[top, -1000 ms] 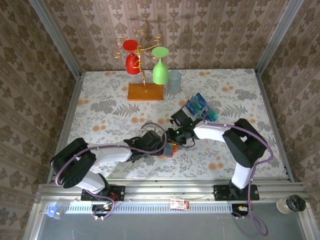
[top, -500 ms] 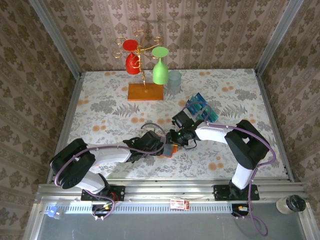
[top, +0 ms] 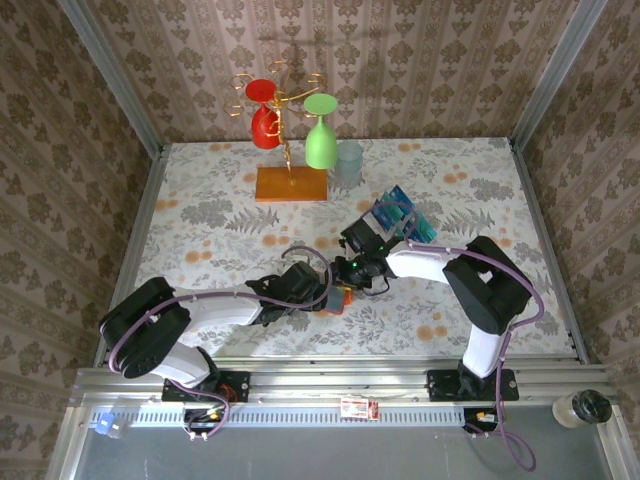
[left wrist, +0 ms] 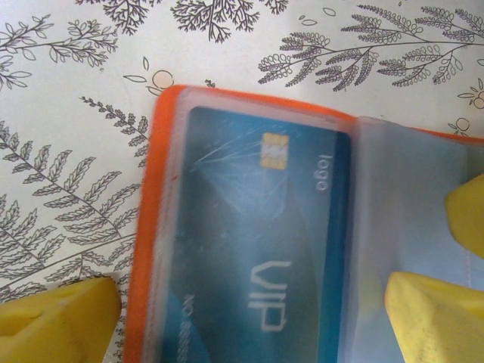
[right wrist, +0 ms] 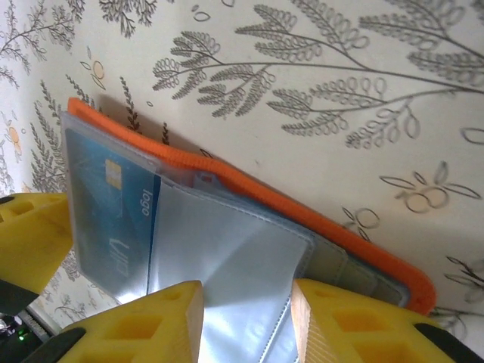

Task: Put the credit cards into the card holder

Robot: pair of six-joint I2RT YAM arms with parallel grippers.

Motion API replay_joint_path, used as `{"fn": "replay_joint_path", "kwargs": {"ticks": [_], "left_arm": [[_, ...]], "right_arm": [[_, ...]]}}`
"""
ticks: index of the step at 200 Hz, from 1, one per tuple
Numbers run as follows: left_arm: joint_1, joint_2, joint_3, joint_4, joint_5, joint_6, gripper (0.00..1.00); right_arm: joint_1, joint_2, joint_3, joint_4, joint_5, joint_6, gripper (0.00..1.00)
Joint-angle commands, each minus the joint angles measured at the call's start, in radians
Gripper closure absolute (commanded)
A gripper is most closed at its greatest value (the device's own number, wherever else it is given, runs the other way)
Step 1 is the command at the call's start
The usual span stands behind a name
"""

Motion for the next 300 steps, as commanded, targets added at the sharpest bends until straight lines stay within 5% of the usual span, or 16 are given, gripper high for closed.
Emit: {"fn": "replay_joint_path", "kwargs": {"ticks": [1,71,170,300], "left_arm": [[-0.005,0.016,-0.044,-0.046,0.030,-0.029,0.07],[-0.002,-0.027,-0.041,-0.063,0.024,-0.025,0.07],[0.042,-0.148,-0.032,-0.126,0.022,0.011,0.02],[0.054,-0.083,-0.080,-0.065,0.038,0.013,0.08]], "right_arm": [[0.004,0.024,0.034,0.007,-0.046,0.019,0.66],[0.001,0.016,0.046,-0.007,-0.044,0.015,0.69],[0.004,0.041,0.052,-0.086,0.031,-0.056,0.94],[0.033,0.104,0.132,-0.095,0.005,-0.051,0.95]]}}
